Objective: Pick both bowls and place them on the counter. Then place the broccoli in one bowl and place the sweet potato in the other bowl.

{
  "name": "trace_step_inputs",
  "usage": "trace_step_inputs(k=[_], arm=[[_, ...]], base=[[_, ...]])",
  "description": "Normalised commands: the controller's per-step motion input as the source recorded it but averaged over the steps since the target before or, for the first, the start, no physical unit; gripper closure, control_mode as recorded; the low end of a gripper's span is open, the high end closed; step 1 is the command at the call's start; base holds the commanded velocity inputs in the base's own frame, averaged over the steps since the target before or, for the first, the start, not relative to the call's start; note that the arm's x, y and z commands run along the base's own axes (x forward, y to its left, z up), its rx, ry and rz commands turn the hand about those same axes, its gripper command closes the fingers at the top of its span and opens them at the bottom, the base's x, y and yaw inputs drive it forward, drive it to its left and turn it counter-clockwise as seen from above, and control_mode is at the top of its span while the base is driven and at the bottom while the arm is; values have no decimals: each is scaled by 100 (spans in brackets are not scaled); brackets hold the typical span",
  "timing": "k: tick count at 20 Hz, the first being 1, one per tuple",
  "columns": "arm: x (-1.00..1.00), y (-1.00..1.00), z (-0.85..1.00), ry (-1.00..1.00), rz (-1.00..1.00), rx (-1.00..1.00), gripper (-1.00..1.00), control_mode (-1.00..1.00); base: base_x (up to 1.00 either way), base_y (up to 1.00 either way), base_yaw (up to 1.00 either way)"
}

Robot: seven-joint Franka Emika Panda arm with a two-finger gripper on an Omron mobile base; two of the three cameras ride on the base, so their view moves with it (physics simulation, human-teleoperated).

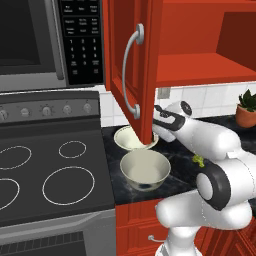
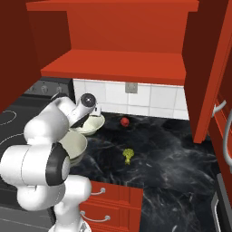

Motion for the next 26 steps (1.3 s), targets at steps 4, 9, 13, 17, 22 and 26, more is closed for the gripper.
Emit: trace_step_inputs(k=[4, 9, 13, 17, 22, 26], arm=[[23, 16, -19, 0, 1, 0, 100, -100], [23, 10, -25, 0, 1, 0, 100, -100], [25, 0, -6, 0, 0, 0, 100, -100], [20, 0, -6, 0, 0, 0, 100, -100], [18, 0, -10, 0, 0, 0, 100, -100], [17, 0, -9, 0, 0, 0, 100, -100]], base=[[0, 0, 0], [0, 0, 0], [0, 0, 0], [0, 0, 0], [0, 0, 0], [0, 0, 0]])
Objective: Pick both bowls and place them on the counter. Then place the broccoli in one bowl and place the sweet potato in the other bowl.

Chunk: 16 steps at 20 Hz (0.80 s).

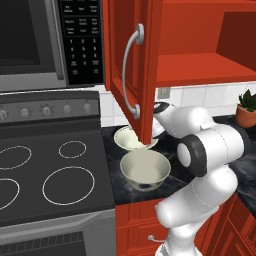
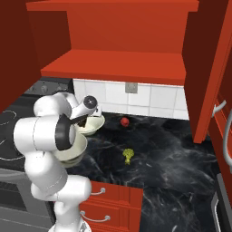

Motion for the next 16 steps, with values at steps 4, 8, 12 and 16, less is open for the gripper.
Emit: trace_step_inputs(k=[4, 8, 12, 16], arm=[[12, 0, -10, 1, 0, 0, 100, -100], [7, 3, -12, 1, 0, 0, 100, -100], [8, 5, -13, 2, 0, 0, 100, -100], [19, 2, -15, 6, 0, -2, 100, -100]], base=[[0, 0, 0], [0, 0, 0], [0, 0, 0], [0, 0, 0]])
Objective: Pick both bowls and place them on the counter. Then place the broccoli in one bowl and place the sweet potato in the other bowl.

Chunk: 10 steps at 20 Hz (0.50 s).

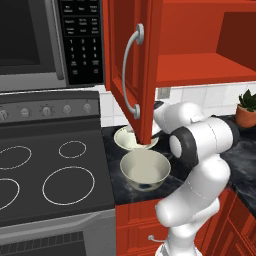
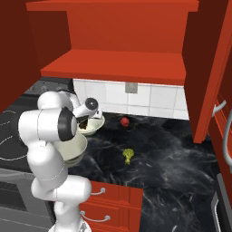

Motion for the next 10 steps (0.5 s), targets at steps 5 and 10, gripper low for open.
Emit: trace_step_inputs(k=[5, 10], arm=[[15, 3, -17, 13, 0, -3, 100, -100], [19, 6, -12, 5, 0, -1, 100, -100]], base=[[0, 0, 0], [0, 0, 0]])
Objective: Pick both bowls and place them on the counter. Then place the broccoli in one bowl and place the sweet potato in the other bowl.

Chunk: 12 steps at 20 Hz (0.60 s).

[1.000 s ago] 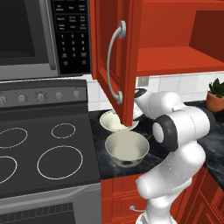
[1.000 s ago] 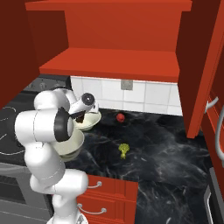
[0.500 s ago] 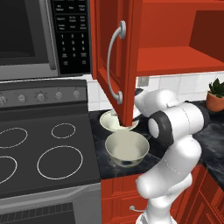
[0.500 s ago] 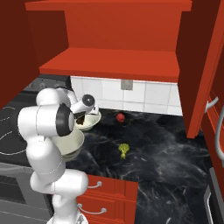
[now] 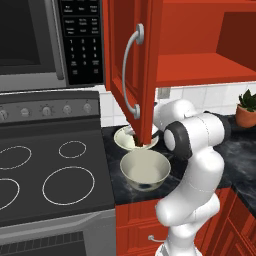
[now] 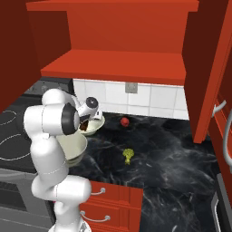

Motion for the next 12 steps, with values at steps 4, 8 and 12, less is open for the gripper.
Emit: trace_step_inputs(k=[4, 8, 12], arm=[[20, 4, -11, 5, 0, -1, 100, -100], [6, 5, -17, 5, 1, -1, 100, -100], [8, 7, -13, 1, 1, 0, 100, -100]], base=[[0, 0, 0], [0, 0, 0], [0, 0, 0]])
